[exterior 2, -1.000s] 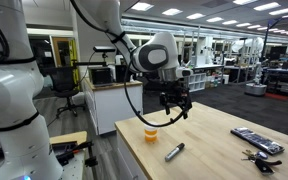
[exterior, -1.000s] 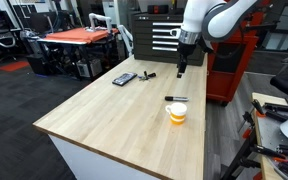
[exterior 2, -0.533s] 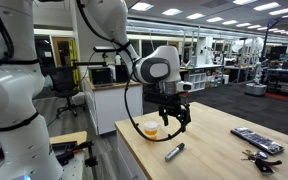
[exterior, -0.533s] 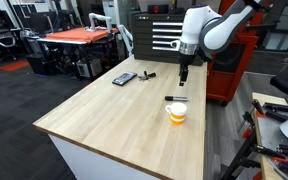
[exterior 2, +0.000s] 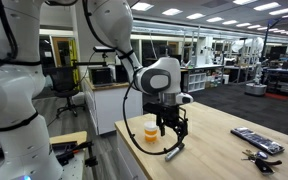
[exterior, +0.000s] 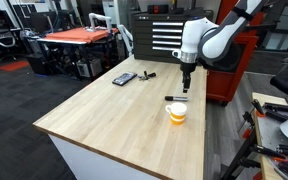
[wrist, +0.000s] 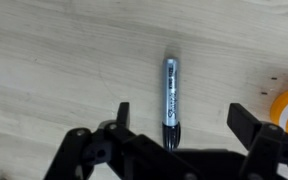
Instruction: Put the marker in the mug
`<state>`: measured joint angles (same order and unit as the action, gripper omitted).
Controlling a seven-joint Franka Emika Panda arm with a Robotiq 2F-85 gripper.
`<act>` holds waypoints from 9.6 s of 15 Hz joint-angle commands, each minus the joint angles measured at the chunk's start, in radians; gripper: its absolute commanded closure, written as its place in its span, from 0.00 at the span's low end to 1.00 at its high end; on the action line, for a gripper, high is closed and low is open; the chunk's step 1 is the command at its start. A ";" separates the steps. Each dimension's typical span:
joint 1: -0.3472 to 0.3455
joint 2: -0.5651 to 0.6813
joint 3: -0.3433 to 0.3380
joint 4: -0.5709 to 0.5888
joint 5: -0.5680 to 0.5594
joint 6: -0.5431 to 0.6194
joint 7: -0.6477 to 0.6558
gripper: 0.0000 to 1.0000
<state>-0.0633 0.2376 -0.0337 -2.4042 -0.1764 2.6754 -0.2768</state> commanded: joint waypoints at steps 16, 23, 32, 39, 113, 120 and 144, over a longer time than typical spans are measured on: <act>-0.012 0.102 -0.007 0.019 -0.018 0.072 -0.010 0.00; -0.020 0.160 -0.002 0.023 -0.022 0.160 -0.028 0.00; -0.070 0.216 0.036 0.034 0.013 0.196 -0.072 0.26; -0.108 0.218 0.066 0.047 0.017 0.180 -0.103 0.72; 0.222 0.109 0.200 0.361 -0.380 -0.801 -0.711 0.94; 0.264 0.129 0.223 0.352 -0.498 -0.807 -0.724 0.94; 0.260 0.144 0.250 0.342 -0.599 -0.730 -0.798 0.26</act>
<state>0.2054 0.3794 0.2168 -2.0695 -0.7588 1.9241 -1.0639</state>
